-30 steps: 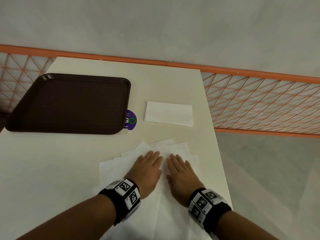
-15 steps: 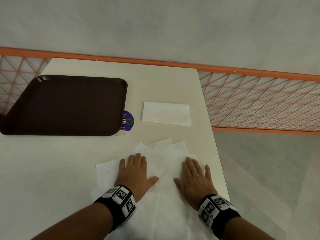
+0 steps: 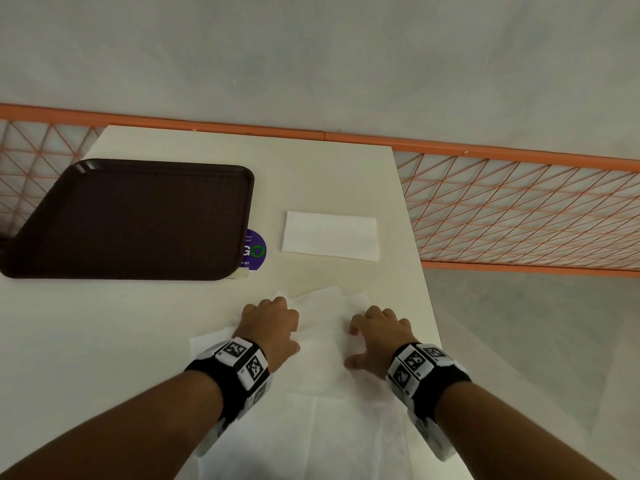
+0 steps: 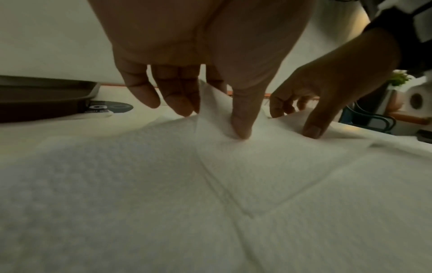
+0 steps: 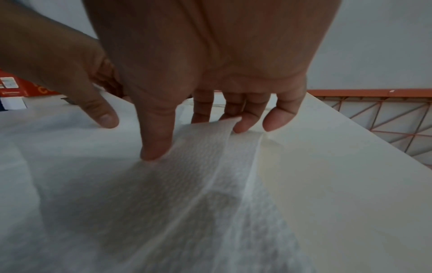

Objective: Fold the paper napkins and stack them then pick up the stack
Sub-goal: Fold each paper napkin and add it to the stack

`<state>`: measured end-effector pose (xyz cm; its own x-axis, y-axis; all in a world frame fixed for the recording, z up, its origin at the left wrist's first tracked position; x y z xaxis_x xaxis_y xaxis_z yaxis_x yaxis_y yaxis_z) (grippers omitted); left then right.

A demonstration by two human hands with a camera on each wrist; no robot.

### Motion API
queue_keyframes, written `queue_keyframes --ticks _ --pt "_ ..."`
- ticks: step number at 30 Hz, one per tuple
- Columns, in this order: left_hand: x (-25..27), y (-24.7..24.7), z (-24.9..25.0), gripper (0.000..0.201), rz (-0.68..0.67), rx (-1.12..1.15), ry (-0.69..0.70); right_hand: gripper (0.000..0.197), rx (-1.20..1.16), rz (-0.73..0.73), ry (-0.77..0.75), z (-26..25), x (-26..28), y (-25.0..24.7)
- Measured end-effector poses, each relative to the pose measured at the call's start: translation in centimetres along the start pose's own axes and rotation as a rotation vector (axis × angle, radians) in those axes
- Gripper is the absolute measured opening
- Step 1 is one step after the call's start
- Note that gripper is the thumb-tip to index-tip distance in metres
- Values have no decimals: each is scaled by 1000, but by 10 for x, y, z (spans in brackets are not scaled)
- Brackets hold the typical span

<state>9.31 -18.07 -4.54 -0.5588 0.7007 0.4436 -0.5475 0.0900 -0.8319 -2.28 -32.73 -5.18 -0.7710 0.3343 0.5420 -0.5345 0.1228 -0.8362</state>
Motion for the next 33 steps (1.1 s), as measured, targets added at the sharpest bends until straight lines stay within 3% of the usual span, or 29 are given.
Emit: queue_keyframes --ticks 6,10,13,17,20,25,29,31,33 --pt "11 3 6 30 64 -168 156 54 8 -4 -22 -3 2 -1" --pt "9 7 4 35 65 -128 151 30 -105 7 -45 -3 8 1" --pt "6 7 5 38 20 84 171 19 -216 6 -109 1 12 -3" --pt "0 -7 4 23 12 624 85 14 -365 49 -192 5 8 -30" --pt "-10 -23 1 16 -19 769 39 3 -599 111 -129 21 -1 -53" --pt "-29 -35 -25 16 -70 1227 -129 9 -983 177 35 57 -19 -65" --pt "-41 -34 -25 15 24 1603 -243 25 -1206 193 185 74 -41 -55" --pt "-53 -33 -29 12 119 1624 -283 31 -1320 161 228 75 -51 -48" --pt "-66 -38 -35 5 213 1573 -297 22 -1447 108 242 74 -59 -44"
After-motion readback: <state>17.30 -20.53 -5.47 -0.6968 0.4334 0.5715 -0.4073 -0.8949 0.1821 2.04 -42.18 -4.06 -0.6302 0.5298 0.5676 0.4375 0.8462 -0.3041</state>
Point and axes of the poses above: each hand's wrist, its own x-axis away from the middle knuckle, its own y-axis out of the palm, z = x × y, the point moved 5 cm from there along -x, towards the middle knuckle, and after that the axes turned 14 degrees about x, right-handed, at the moved point
